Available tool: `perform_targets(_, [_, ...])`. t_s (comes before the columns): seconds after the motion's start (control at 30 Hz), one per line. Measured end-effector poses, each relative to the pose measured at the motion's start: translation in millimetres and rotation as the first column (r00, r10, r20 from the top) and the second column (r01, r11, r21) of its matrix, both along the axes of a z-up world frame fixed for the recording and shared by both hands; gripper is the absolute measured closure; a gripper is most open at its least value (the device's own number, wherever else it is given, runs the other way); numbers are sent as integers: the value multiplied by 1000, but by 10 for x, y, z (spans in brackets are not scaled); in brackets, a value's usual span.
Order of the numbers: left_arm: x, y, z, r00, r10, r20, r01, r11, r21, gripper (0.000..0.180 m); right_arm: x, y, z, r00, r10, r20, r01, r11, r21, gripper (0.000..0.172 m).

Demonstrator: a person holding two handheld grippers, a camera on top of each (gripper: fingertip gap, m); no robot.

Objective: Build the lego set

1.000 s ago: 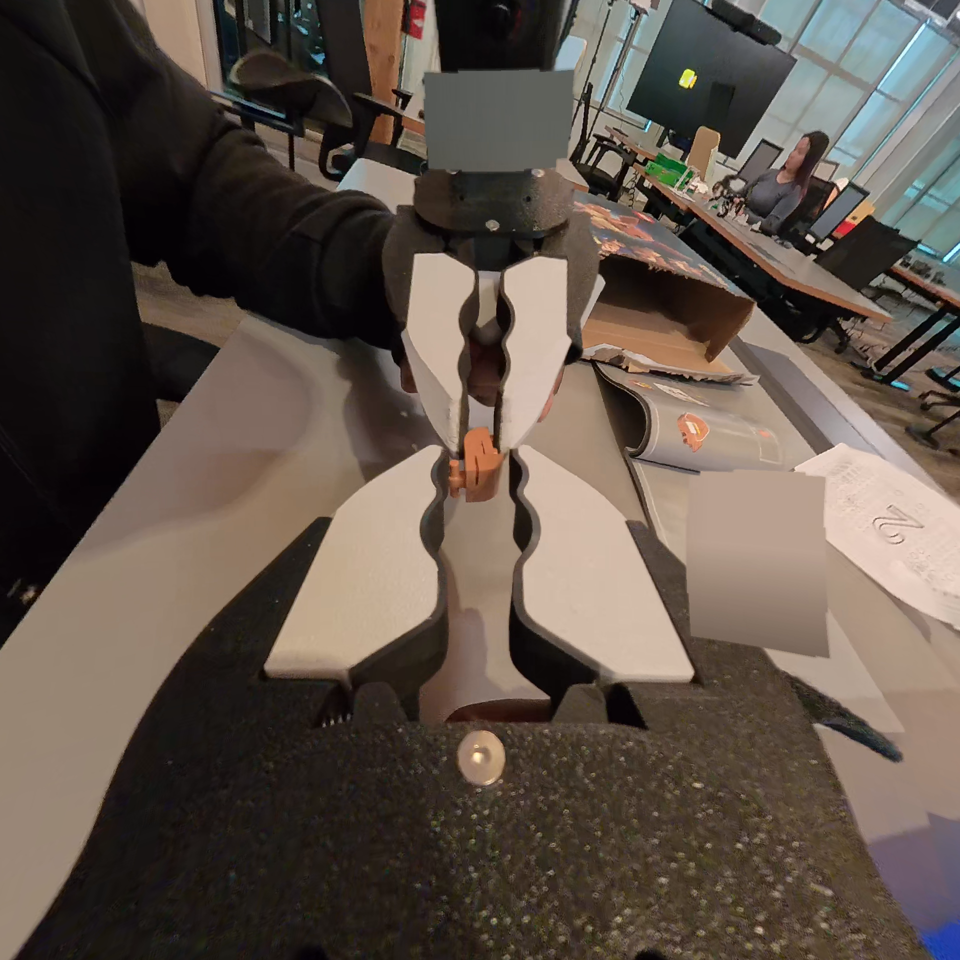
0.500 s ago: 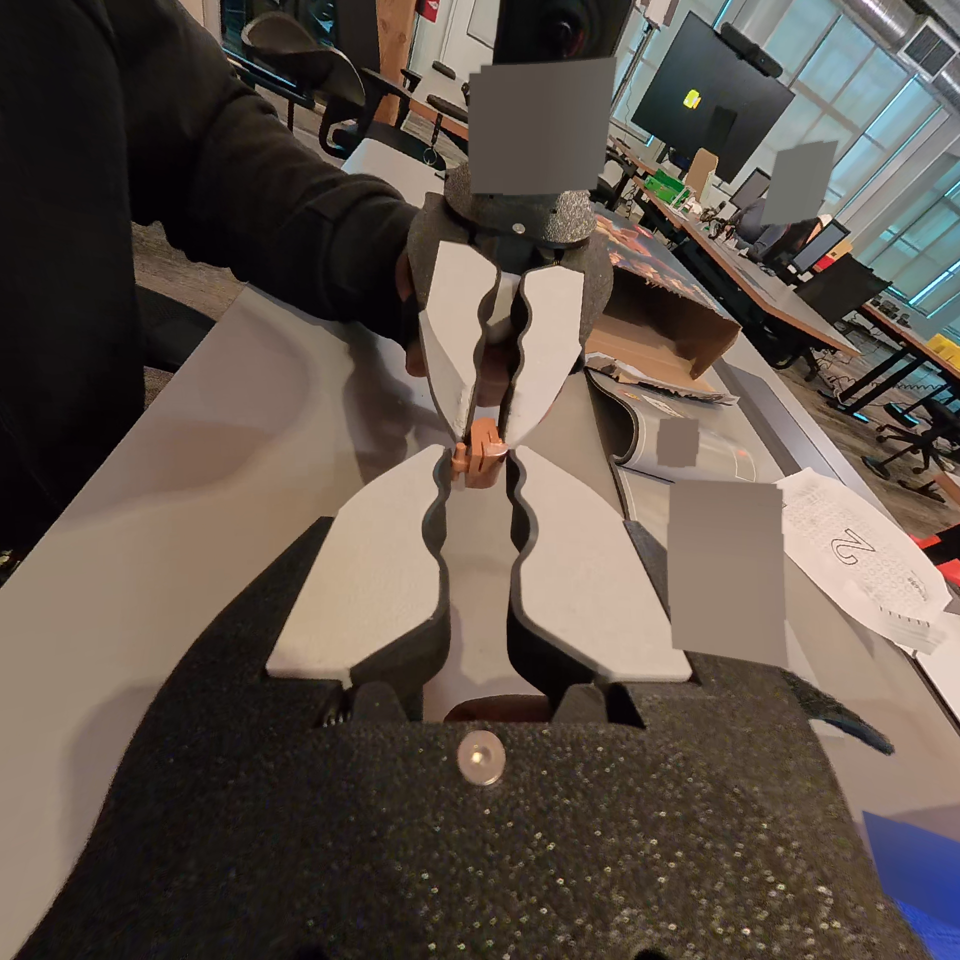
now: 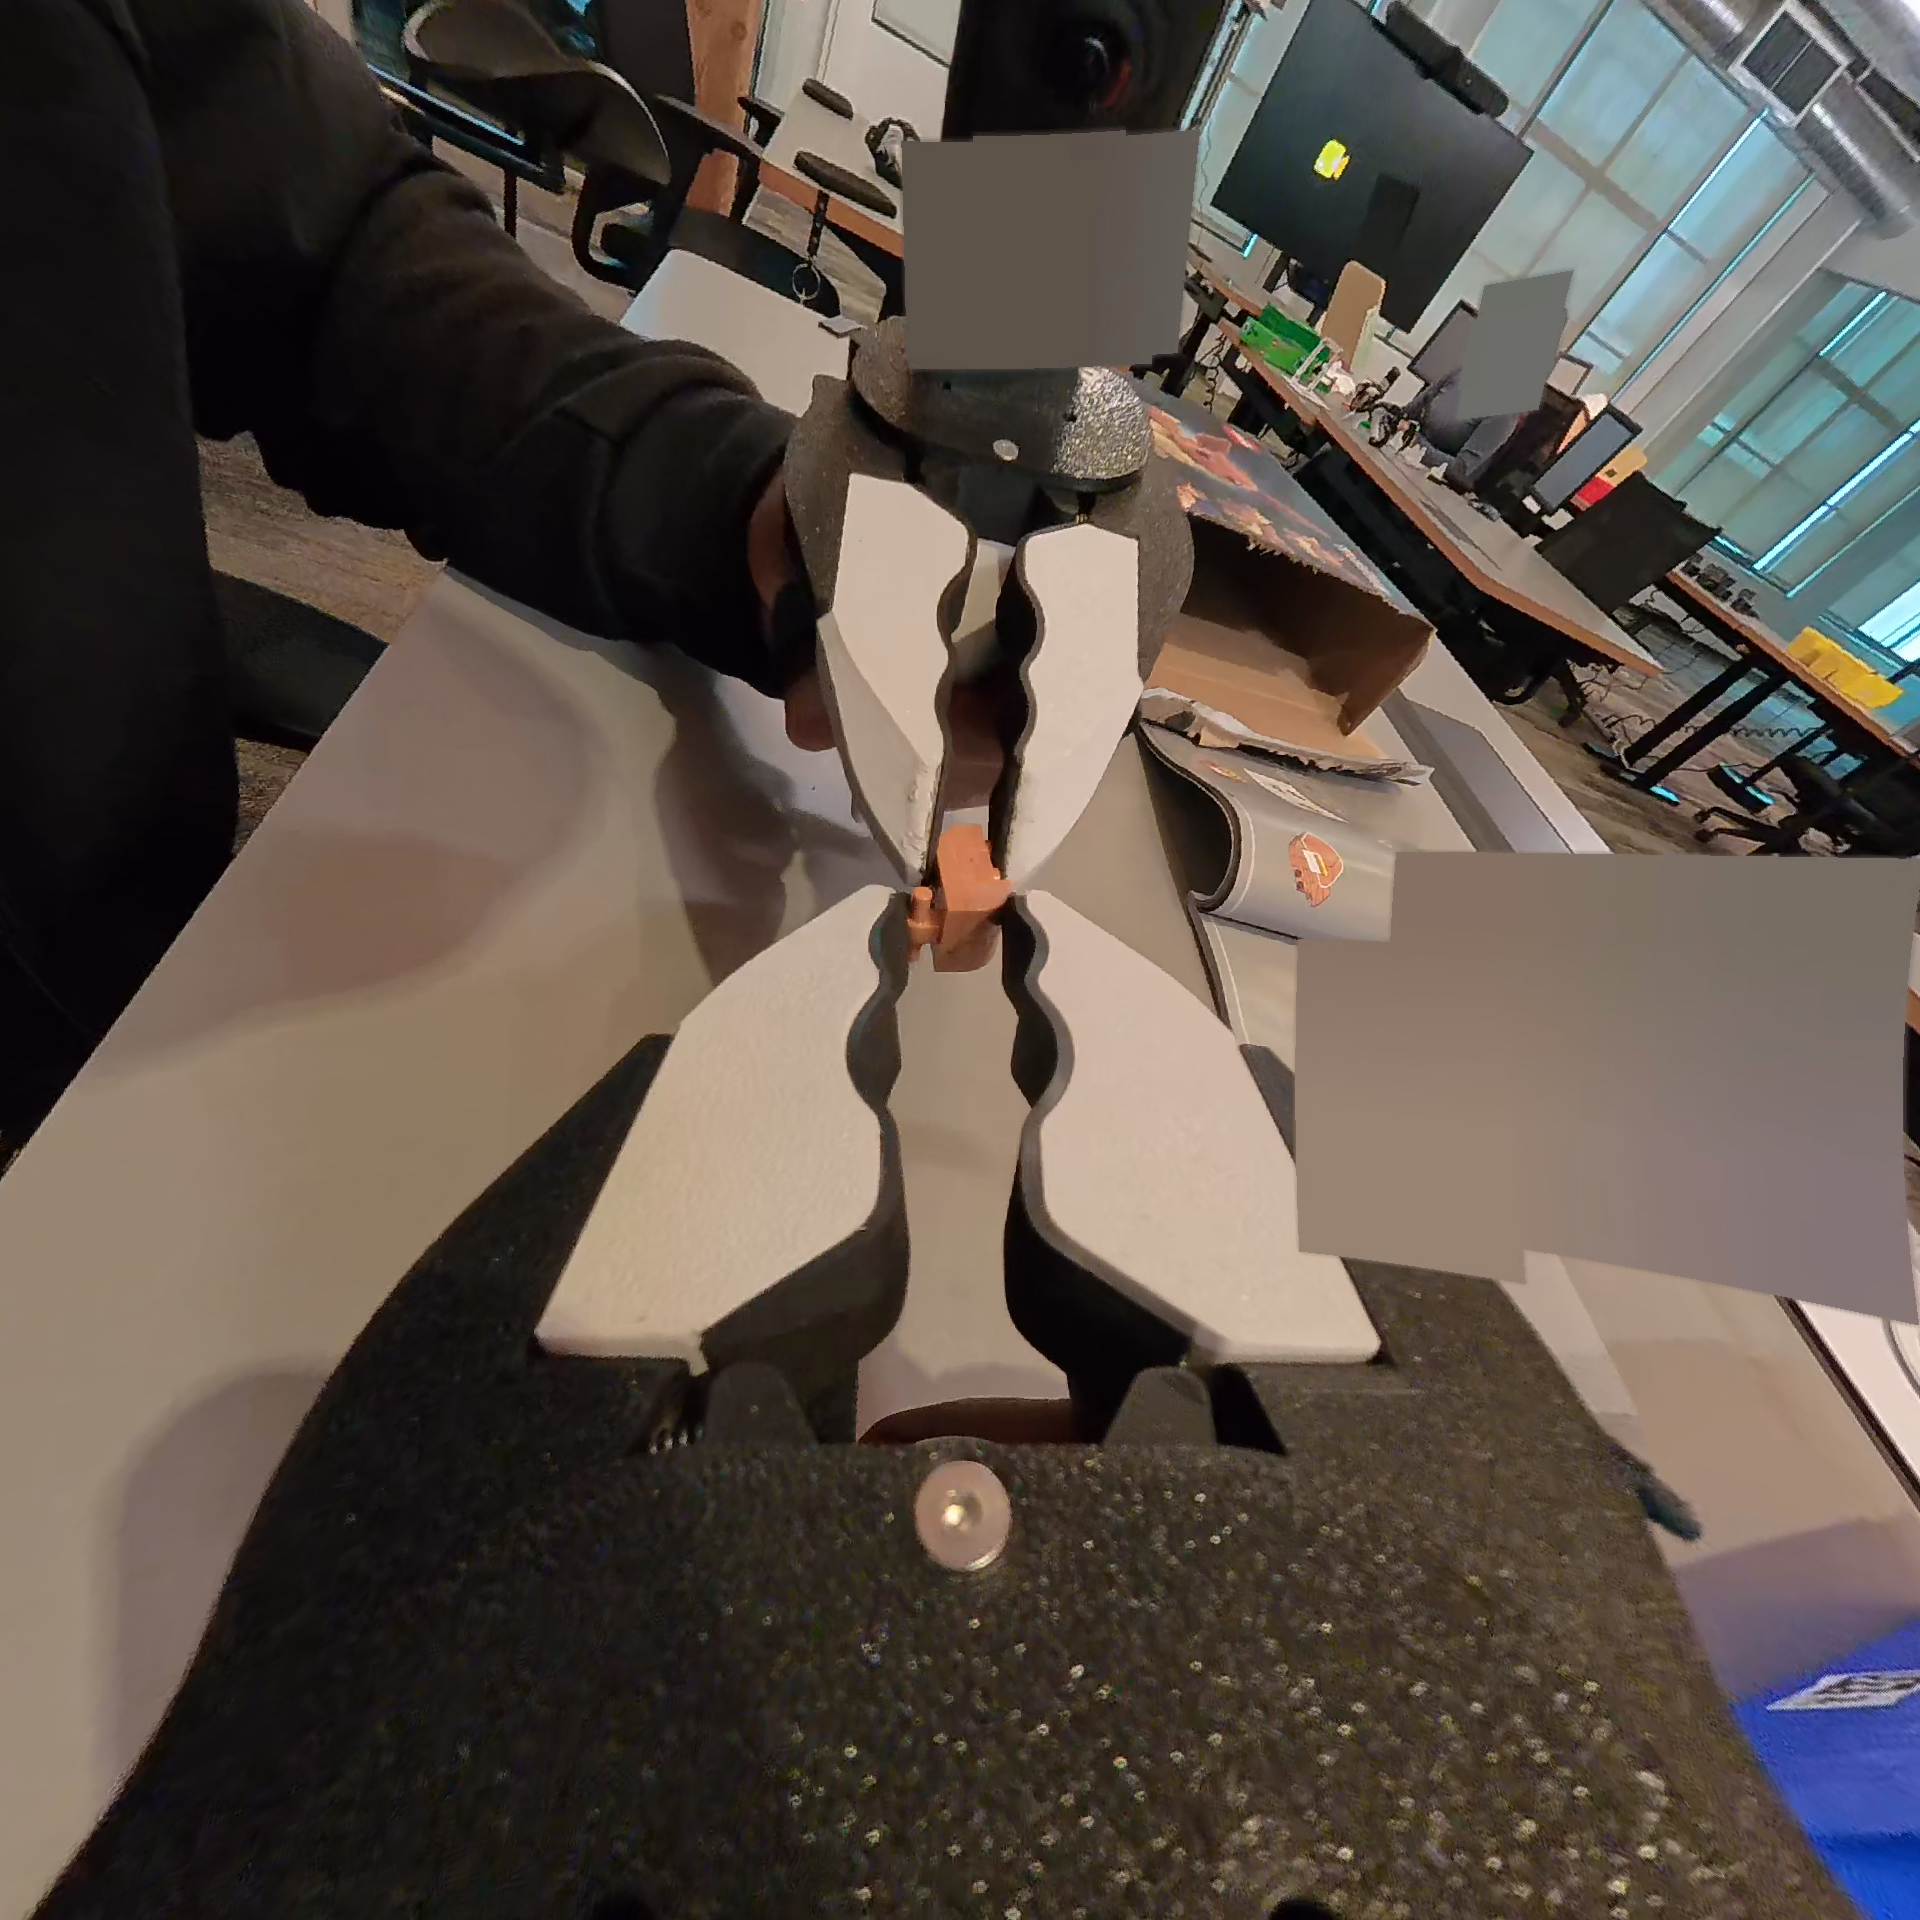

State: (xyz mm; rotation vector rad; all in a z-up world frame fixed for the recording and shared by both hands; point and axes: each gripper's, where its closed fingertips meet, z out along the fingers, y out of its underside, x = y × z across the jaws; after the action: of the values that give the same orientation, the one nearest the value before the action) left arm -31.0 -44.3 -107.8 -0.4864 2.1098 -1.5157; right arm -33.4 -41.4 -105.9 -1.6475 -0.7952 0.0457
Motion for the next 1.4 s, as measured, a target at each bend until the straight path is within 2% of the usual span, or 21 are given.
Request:
perform_targets(0.5, [77,71,-13,998,50,24,-49,999,-23,170,84,61,-5,997,-28,-69,29,1000,11,153])
perform_targets(0.57, [69,62,-21,999,41,26,-40,999,-26,170,104,58,16,997,-37,-70,39,999,32,140])
perform_targets(0.63, [74,53,-38,999,39,22,-39,999,-25,170,99,49,17,997,-29,-77,31,999,24,137])
perform_targets(0.73, [74,33,-48,999,31,13,-30,999,-36,170,84,36,-13,998,-19,-59,20,1000,17,139])
perform_targets(0.9, [68,3,-69,1000,18,3,-18,999,-36,170,54,17,-33,999,-7,-39,8,1000,12,153])
perform_targets(1.4, [106,-25,-96,999,53,14,-52,997,-50,170,93,-4,-48,998,-18,-62,17,1000,-10,156])
